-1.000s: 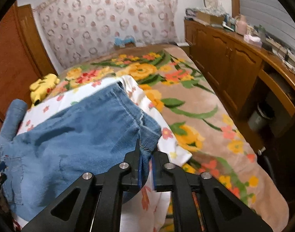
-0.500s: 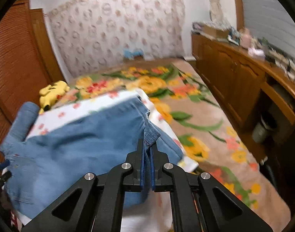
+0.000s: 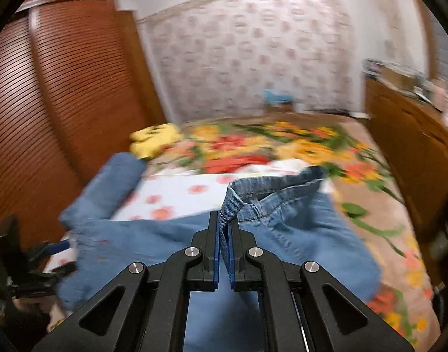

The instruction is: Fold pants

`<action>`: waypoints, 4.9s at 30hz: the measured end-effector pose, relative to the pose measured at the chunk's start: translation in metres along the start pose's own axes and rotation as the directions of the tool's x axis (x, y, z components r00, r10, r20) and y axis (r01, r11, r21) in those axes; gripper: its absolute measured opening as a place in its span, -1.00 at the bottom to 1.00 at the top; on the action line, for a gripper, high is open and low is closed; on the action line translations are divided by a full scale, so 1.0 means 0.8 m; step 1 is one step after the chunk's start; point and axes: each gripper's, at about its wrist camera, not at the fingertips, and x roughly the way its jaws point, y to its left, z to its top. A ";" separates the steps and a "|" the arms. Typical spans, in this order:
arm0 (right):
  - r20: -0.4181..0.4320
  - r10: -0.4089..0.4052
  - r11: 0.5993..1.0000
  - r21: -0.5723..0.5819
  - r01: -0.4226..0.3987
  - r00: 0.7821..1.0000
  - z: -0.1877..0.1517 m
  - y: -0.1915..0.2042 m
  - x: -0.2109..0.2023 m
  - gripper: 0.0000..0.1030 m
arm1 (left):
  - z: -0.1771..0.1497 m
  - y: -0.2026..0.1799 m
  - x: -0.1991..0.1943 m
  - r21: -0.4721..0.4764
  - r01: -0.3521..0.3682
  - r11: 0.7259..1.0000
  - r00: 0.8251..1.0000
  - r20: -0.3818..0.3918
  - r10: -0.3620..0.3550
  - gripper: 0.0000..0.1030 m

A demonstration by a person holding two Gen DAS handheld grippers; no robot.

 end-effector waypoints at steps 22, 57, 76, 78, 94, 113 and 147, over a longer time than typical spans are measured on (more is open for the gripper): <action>-0.229 0.237 0.934 -0.213 -0.287 0.944 -0.023 0.168 0.067 -0.27 | -0.011 0.078 -0.040 -0.093 -0.081 0.992 0.996 0.021 0.084 0.48; -0.278 0.057 0.928 -0.340 -0.154 0.959 -0.163 0.182 0.115 -0.98 | 0.080 0.020 0.134 0.022 -0.003 1.000 0.986 -0.167 0.006 -0.85; -0.227 0.313 0.879 -0.299 -0.372 0.922 -0.141 0.298 0.068 -0.95 | 0.105 0.096 -0.019 0.010 -0.164 0.986 0.985 -0.056 0.165 -0.86; -0.233 0.312 0.886 -0.278 -0.370 0.921 -0.131 0.291 0.080 -0.83 | 0.094 0.100 -0.018 0.007 -0.166 0.986 0.984 -0.070 0.166 -0.86; -0.107 0.106 0.984 -0.131 -0.119 0.989 -0.126 0.118 -0.011 -0.21 | 0.056 0.046 -0.029 0.047 -0.059 0.997 0.998 0.008 0.059 0.53; -0.100 -0.252 0.953 0.147 0.264 0.963 -0.138 -0.056 -0.035 -0.20 | 0.020 -0.094 0.043 0.127 0.138 0.982 0.990 -0.032 -0.135 0.53; -0.112 -0.178 0.870 0.447 0.209 0.978 -0.087 -0.166 0.011 -0.90 | -0.009 -0.080 0.046 0.073 0.132 0.989 0.991 -0.043 -0.129 0.53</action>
